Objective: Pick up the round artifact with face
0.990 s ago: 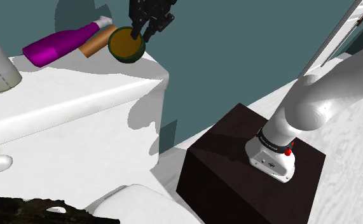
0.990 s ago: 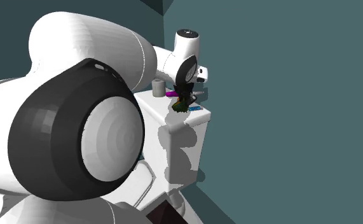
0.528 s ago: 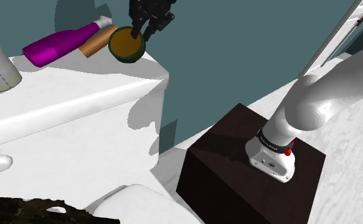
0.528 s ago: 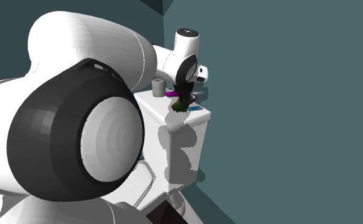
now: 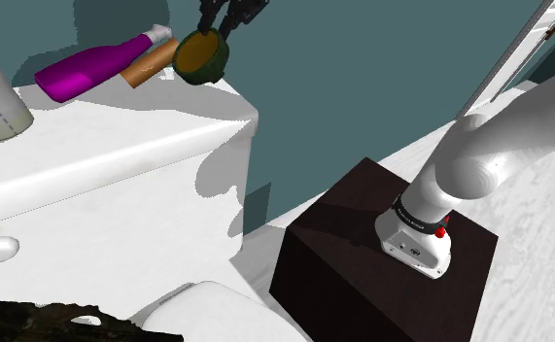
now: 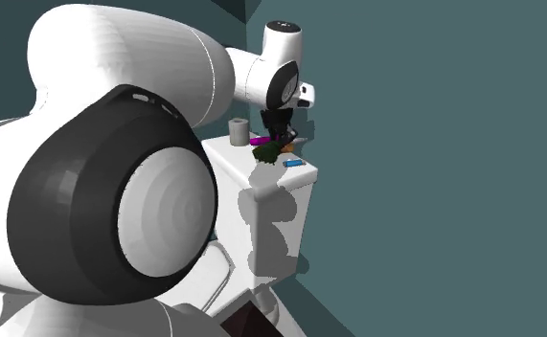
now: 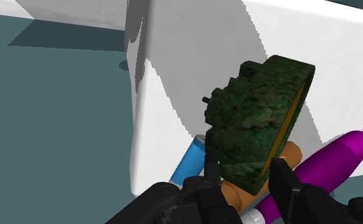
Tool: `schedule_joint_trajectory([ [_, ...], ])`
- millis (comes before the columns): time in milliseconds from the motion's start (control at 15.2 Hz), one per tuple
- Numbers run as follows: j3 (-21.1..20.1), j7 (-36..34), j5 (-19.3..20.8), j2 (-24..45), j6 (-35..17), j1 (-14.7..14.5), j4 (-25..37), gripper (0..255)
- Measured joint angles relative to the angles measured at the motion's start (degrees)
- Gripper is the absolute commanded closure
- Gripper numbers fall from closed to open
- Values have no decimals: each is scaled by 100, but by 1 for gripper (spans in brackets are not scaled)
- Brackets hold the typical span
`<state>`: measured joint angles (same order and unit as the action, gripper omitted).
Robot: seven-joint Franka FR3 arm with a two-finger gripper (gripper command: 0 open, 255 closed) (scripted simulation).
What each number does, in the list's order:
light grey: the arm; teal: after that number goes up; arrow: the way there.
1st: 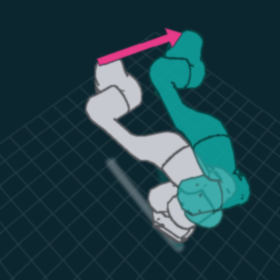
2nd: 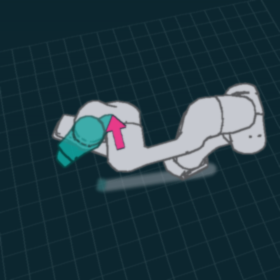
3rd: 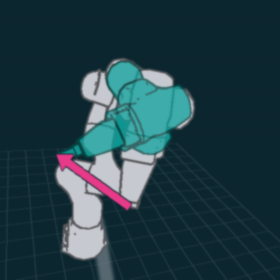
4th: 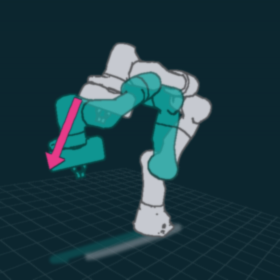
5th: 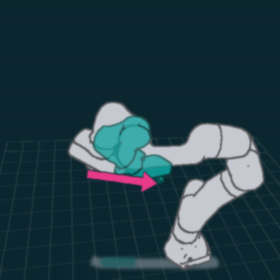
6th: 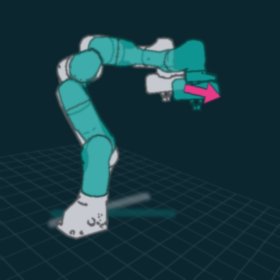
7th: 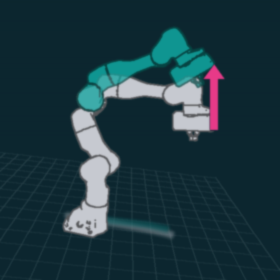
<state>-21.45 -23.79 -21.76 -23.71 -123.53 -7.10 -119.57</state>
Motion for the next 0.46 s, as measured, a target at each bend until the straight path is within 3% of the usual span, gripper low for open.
schedule_joint_trajectory([
  [462, 31, -139, 115, 76, 486, 51, 575, 255],
])
